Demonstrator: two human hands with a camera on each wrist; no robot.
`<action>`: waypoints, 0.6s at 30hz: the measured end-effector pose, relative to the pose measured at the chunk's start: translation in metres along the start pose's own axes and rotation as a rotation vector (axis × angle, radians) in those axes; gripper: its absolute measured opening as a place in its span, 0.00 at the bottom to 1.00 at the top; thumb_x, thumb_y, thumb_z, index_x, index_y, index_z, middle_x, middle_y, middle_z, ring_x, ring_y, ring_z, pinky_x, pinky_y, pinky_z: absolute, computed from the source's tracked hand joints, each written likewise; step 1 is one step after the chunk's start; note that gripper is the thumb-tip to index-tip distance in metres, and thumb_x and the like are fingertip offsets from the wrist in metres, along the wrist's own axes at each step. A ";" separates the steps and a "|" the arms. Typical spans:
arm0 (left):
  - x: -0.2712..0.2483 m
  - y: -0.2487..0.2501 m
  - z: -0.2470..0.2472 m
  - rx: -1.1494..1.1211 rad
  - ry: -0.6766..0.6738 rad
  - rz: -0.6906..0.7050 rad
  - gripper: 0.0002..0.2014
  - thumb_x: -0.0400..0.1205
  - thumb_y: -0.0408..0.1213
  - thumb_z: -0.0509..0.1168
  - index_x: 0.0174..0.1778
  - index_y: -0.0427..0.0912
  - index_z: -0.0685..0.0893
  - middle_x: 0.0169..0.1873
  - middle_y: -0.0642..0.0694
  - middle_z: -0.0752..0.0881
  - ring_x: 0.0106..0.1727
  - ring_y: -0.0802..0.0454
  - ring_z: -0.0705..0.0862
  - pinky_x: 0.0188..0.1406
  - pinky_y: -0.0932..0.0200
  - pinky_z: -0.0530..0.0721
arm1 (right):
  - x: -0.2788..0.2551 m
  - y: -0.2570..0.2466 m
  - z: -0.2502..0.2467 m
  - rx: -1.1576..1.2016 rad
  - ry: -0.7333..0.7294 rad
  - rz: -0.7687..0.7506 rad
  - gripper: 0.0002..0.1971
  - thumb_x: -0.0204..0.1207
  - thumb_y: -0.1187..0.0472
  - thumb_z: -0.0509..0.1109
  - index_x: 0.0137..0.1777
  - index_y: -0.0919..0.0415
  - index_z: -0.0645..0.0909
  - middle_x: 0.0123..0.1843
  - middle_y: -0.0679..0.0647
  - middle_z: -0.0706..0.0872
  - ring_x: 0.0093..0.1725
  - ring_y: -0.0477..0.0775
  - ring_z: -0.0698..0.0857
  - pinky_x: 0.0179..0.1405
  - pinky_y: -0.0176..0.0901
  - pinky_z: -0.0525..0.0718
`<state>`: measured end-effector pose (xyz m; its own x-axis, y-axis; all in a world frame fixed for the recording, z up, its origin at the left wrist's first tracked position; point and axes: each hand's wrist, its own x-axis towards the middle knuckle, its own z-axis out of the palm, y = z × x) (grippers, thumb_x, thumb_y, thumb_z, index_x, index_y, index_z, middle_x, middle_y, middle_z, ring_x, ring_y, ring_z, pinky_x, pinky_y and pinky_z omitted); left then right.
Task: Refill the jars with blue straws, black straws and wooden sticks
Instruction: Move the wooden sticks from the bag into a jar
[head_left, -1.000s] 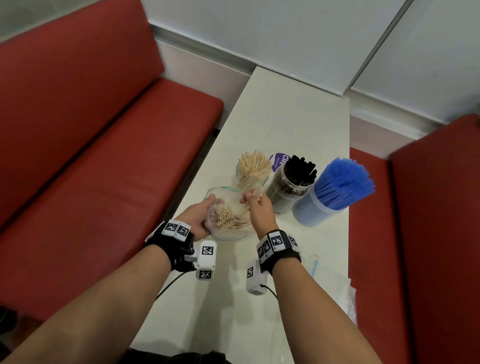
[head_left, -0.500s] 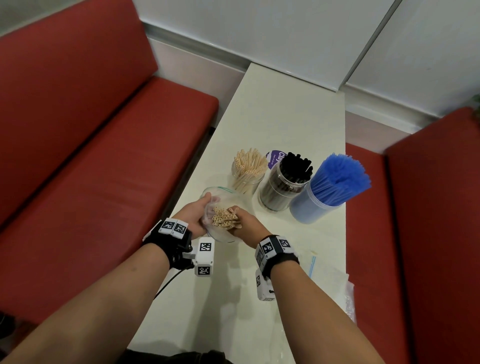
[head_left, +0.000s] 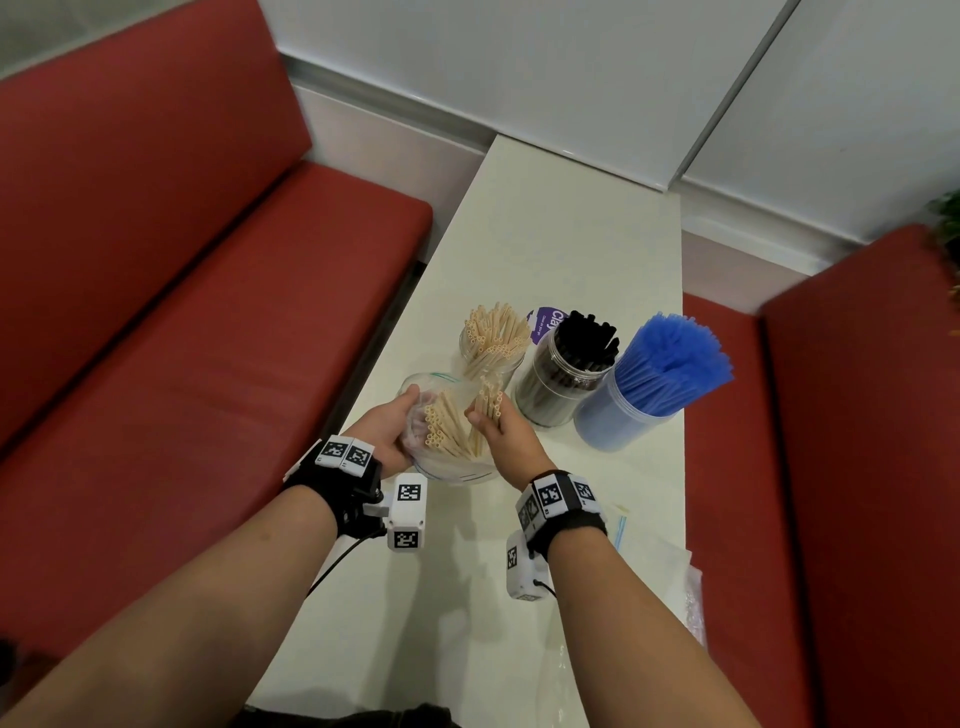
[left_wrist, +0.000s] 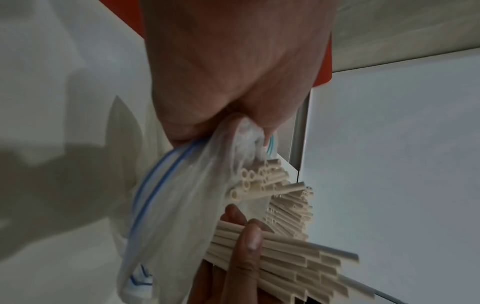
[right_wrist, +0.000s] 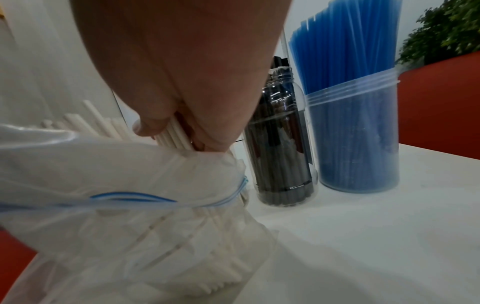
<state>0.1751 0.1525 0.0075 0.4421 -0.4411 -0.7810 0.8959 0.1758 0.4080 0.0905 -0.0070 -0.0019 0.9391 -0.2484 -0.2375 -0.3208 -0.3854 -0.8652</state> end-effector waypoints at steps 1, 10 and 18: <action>-0.001 0.000 0.000 0.007 -0.001 -0.006 0.21 0.92 0.54 0.55 0.71 0.45 0.83 0.53 0.39 0.90 0.48 0.43 0.90 0.43 0.45 0.87 | -0.002 0.000 0.001 0.016 0.013 -0.002 0.13 0.88 0.56 0.64 0.69 0.57 0.74 0.58 0.47 0.86 0.59 0.48 0.84 0.64 0.48 0.80; 0.003 -0.004 0.002 -0.004 0.010 0.023 0.19 0.92 0.52 0.58 0.71 0.45 0.83 0.59 0.40 0.82 0.52 0.47 0.80 0.62 0.49 0.80 | -0.004 -0.007 0.000 0.113 0.110 -0.006 0.14 0.88 0.61 0.65 0.72 0.55 0.73 0.58 0.44 0.87 0.55 0.29 0.84 0.55 0.26 0.79; 0.008 -0.002 -0.002 -0.038 0.000 0.004 0.19 0.90 0.53 0.61 0.62 0.43 0.87 0.50 0.43 0.85 0.51 0.48 0.83 0.58 0.54 0.80 | -0.004 -0.016 -0.002 0.159 0.177 -0.026 0.14 0.88 0.62 0.62 0.71 0.57 0.72 0.64 0.54 0.85 0.64 0.51 0.83 0.65 0.42 0.80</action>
<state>0.1766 0.1504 -0.0006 0.4458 -0.4401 -0.7795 0.8951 0.2111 0.3927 0.0921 -0.0014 0.0138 0.9062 -0.3972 -0.1450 -0.2599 -0.2526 -0.9320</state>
